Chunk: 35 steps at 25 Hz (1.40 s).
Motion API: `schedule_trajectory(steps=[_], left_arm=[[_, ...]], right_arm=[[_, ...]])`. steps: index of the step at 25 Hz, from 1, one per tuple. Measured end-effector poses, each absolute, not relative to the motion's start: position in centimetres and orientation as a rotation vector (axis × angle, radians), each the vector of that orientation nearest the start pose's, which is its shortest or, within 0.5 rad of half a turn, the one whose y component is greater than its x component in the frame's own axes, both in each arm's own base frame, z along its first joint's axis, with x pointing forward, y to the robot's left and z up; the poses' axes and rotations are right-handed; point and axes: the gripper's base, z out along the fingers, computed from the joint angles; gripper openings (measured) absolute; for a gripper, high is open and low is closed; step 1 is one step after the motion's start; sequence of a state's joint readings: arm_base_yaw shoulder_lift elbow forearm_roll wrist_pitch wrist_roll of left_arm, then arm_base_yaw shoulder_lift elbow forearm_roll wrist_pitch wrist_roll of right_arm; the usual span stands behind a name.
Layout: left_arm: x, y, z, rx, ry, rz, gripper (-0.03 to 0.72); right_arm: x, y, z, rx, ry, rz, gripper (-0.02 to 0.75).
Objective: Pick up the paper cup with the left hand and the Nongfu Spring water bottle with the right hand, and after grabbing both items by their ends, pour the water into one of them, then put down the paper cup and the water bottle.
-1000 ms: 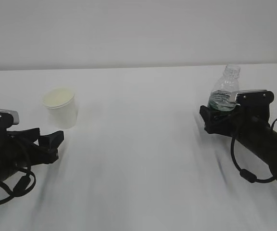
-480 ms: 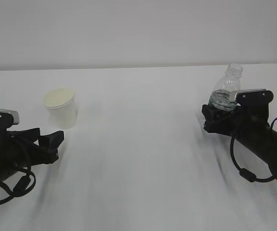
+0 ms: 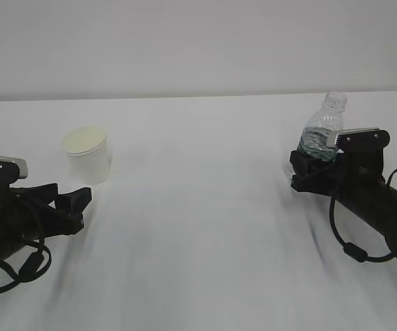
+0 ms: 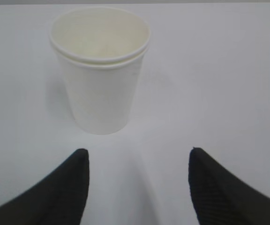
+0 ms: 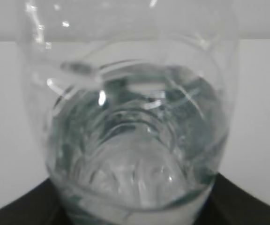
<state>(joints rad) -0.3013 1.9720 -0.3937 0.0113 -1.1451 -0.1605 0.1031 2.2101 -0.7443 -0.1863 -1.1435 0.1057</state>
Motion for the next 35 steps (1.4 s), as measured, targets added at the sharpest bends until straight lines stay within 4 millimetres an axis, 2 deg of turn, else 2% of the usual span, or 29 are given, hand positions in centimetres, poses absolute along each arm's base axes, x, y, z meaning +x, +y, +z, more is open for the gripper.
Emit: schedule_trajectory(steps=[23,35], left_arm=[[26.1,-8.2,8.9,0.147,1.924,-0.317,0.463],[26.0,-8.3,8.9,0.163,1.923,-0.326,0.461]], right_arm=[[35.1,5.6,6.3,-0.282,1.798,0.243,0.389],[32.5,5.5,8.2,-0.352,1.809,0.213,0.37]])
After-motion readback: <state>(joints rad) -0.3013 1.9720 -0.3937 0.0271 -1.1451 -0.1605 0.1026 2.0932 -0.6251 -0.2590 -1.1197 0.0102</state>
